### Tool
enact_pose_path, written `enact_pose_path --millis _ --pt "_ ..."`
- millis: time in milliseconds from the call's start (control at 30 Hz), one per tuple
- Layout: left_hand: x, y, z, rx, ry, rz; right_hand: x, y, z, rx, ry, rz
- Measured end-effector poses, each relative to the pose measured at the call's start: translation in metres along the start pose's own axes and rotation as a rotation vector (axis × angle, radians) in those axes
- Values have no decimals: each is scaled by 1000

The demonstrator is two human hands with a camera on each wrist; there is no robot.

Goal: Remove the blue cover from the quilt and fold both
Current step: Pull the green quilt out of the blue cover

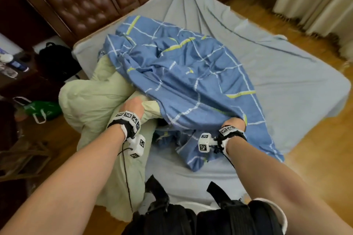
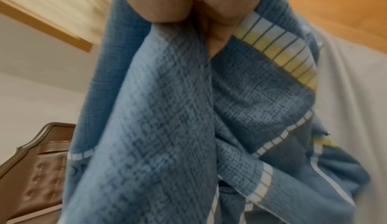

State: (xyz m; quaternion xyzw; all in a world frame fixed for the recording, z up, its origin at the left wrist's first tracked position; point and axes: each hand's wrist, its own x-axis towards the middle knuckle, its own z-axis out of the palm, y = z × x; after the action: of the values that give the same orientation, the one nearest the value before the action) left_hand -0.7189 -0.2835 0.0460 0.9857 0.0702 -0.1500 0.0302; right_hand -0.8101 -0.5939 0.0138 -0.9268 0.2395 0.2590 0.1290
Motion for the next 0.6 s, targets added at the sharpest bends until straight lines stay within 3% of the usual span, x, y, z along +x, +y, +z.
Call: enact_pose_path --millis 100,200,300,400,500,567,600 --pt "4 -4 3 57 -12 -40 3 14 -22 -279 39 37" --pt "10 -9 13 37 -50 -57 6 27 -43 -297 80 146" --pt "13 -13 24 -20 -93 -45 10 23 -41 -154 70 210" --pt "16 -14 31 -100 -163 -13 25 0 -13 203 113 291" --pt "13 -16 35 -116 -206 5 30 -35 28 627 -182 320" --pt "10 -22 42 -107 -209 -18 43 -59 81 650 -343 237" --pt "8 -26 46 -107 -211 -10 72 -64 136 665 -400 164"
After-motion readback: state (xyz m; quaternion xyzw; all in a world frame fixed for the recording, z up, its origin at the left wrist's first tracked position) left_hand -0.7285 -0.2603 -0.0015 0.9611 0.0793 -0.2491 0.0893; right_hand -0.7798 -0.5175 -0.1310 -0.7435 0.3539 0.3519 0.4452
